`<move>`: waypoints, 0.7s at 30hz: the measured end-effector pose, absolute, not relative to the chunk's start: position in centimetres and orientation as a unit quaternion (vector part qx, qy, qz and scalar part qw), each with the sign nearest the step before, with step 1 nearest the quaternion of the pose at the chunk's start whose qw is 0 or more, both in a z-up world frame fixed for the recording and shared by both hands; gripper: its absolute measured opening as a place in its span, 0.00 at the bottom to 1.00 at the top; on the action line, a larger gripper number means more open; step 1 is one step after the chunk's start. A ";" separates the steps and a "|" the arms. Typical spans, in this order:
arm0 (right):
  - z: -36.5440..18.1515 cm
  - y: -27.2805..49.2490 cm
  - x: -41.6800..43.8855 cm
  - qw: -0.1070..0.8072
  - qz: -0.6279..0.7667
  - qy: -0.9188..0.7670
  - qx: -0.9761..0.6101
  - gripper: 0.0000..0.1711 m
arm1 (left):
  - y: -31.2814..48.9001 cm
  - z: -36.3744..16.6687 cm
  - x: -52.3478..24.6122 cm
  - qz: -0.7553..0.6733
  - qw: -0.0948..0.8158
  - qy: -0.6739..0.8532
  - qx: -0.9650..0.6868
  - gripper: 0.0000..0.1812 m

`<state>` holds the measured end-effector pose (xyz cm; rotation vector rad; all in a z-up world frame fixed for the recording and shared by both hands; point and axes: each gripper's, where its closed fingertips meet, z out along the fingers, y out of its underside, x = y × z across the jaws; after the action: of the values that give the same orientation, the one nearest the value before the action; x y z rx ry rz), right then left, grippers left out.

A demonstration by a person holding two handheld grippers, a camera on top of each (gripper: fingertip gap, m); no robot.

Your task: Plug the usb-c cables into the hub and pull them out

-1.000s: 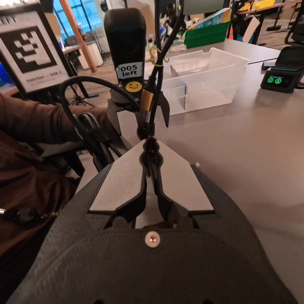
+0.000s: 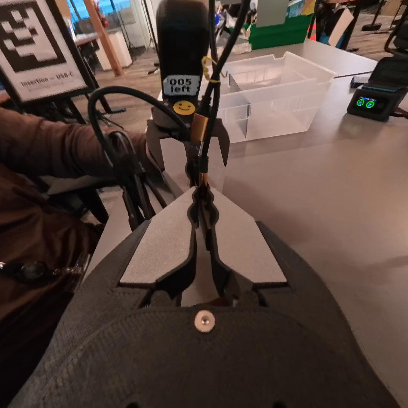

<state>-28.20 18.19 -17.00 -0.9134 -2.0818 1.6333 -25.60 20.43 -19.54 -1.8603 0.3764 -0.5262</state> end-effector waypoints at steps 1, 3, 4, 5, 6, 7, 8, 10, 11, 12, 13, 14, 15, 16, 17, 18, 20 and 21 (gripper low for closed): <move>-16.2 18.1 -28.5 0.171 0.603 -0.709 -0.323 0.02 | 20.5 -19.4 -25.6 -0.236 0.557 0.148 -0.783 0.04; -13.2 17.9 -28.9 0.172 0.676 -0.646 -0.311 0.02 | 20.9 -22.1 -24.5 -0.196 0.506 0.179 -0.821 0.04; -12.3 18.2 -29.1 0.182 0.685 -0.634 -0.309 0.02 | 21.3 -23.3 -24.2 -0.131 0.485 0.208 -0.839 0.04; -11.6 18.8 -29.2 0.196 0.691 -0.622 -0.312 0.02 | 21.7 -23.2 -23.8 -0.105 0.494 0.218 -0.835 0.04; -11.2 19.7 -29.2 0.203 0.702 -0.603 -0.320 0.01 | 22.0 -22.8 -23.7 -0.119 0.502 0.203 -0.832 0.04; -11.0 20.6 -29.1 0.197 0.715 -0.584 -0.329 0.02 | 22.2 -22.5 -23.9 -0.138 0.507 0.188 -0.830 0.04; -10.9 21.4 -28.9 0.189 0.725 -0.572 -0.334 0.02 | 22.3 -22.1 -24.3 -0.146 0.516 0.174 -0.826 0.04; -10.6 22.5 -28.2 0.211 0.722 -0.568 -0.333 0.02 | 22.1 -22.2 -25.0 -0.131 0.520 0.178 -0.825 0.04; -10.4 22.9 -28.0 0.229 0.712 -0.575 -0.332 0.02 | 22.1 -22.2 -25.1 -0.122 0.520 0.179 -0.826 0.04; -10.2 23.2 -27.8 0.245 0.703 -0.579 -0.332 0.02 | 22.2 -22.3 -25.1 -0.114 0.521 0.180 -0.827 0.04; -10.0 23.4 -27.7 0.260 0.695 -0.582 -0.334 0.02 | 22.2 -22.4 -25.1 -0.108 0.519 0.183 -0.828 0.04; -9.9 23.6 -27.7 0.276 0.683 -0.585 -0.339 0.02 | 22.3 -22.4 -25.2 -0.097 0.519 0.185 -0.829 0.04; -9.8 23.8 -27.7 0.296 0.667 -0.589 -0.346 0.02 | 22.4 -22.5 -25.6 -0.080 0.519 0.185 -0.831 0.04; -9.7 24.1 -27.5 0.320 0.649 -0.592 -0.354 0.02 | 22.5 -22.6 -26.1 -0.058 0.519 0.185 -0.833 0.04; -9.6 24.3 -27.1 0.346 0.627 -0.597 -0.361 0.02 | 22.6 -22.7 -26.8 -0.027 0.518 0.187 -0.834 0.04; -9.3 24.4 -26.4 0.373 0.603 -0.603 -0.365 0.02 | 22.6 -22.8 -27.6 0.013 0.516 0.190 -0.835 0.04; -8.2 25.2 -24.3 0.433 0.538 -0.622 -0.370 0.02 | 22.5 -22.7 -29.4 0.107 0.507 0.206 -0.830 0.04; -7.5 26.3 -22.9 0.465 0.494 -0.630 -0.378 0.02 | 22.4 -22.7 -30.1 0.153 0.497 0.218 -0.826 0.04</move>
<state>-22.95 26.27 -7.53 -0.9287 -1.5471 1.2128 -30.07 22.43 -22.74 -1.9999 0.5280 0.3695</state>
